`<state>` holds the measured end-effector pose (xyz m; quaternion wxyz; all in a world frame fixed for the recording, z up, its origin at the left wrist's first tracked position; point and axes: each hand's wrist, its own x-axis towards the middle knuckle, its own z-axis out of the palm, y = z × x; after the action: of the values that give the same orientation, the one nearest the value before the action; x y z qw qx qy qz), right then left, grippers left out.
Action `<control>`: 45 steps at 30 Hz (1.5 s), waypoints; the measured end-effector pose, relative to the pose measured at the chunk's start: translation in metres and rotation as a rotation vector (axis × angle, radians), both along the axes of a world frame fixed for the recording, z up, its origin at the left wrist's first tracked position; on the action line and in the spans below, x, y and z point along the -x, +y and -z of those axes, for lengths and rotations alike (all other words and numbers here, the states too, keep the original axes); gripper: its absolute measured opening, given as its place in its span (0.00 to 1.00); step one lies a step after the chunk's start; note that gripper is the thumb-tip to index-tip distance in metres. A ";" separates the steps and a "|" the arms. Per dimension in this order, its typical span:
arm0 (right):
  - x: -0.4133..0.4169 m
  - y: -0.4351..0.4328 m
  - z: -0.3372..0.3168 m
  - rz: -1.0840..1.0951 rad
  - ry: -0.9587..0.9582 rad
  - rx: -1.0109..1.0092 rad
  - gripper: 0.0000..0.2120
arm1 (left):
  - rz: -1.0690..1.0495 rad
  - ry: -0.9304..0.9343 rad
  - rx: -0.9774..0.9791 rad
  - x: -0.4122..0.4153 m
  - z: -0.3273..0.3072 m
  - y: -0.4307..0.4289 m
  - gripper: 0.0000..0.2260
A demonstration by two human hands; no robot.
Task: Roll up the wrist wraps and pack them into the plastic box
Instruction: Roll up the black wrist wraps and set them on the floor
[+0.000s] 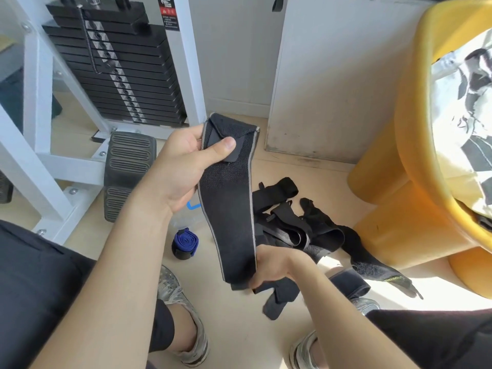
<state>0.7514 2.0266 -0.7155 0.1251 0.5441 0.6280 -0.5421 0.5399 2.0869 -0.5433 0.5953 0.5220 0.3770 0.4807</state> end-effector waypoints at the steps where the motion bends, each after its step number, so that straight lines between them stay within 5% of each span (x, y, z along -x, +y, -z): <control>1: -0.001 0.006 -0.006 0.054 0.041 -0.070 0.03 | 0.071 -0.005 0.024 0.002 0.000 -0.002 0.12; 4: -0.003 0.021 -0.040 0.650 0.614 0.118 0.19 | 0.265 0.035 0.073 0.009 0.002 -0.005 0.20; 7: -0.007 0.040 -0.071 0.944 1.111 0.302 0.30 | 0.478 0.071 0.115 0.016 0.005 -0.010 0.25; 11: -0.006 0.061 -0.086 1.282 1.061 0.153 0.23 | 0.684 0.091 0.189 0.022 0.007 -0.015 0.27; 18: -0.026 0.053 -0.074 1.547 1.027 -0.085 0.27 | 0.630 0.078 0.355 0.025 0.016 -0.013 0.28; 21: -0.030 0.053 -0.081 1.422 0.824 -0.352 0.36 | 0.439 0.175 0.510 0.022 0.031 -0.008 0.23; 23: -0.025 0.054 -0.093 1.238 0.732 -0.479 0.35 | 0.407 0.439 0.556 0.018 0.045 -0.007 0.15; 26: -0.007 0.054 -0.111 1.030 0.721 -0.545 0.33 | 0.460 0.819 0.529 0.018 0.076 -0.011 0.16; 31: 0.020 0.048 -0.111 0.704 0.637 -0.662 0.35 | 0.416 1.146 0.346 0.012 0.113 -0.016 0.18; 33: 0.032 0.040 -0.109 0.619 0.578 -0.676 0.36 | 0.275 1.015 0.321 0.006 0.113 -0.011 0.12; 36: 0.049 0.026 -0.101 0.452 0.423 -0.786 0.41 | -0.006 0.443 0.327 0.002 0.092 -0.001 0.18; 38: 0.063 0.016 -0.095 0.366 0.234 -0.839 0.44 | 0.000 0.144 0.252 0.003 0.073 0.006 0.24; 41: 0.083 0.008 -0.091 0.397 0.074 -0.902 0.45 | 0.003 0.226 0.095 -0.001 0.056 0.006 0.28; 43: 0.084 0.010 -0.092 0.386 0.156 -0.909 0.52 | -0.124 0.353 0.023 -0.004 0.054 0.006 0.18; 45: 0.076 0.011 -0.095 0.302 0.219 -0.915 0.55 | -0.228 0.274 0.084 -0.003 0.053 0.006 0.16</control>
<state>0.6756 2.0379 -0.6209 -0.2737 0.5680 0.7251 -0.2769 0.5424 2.0925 -0.5965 0.5014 0.5110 0.5309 0.4534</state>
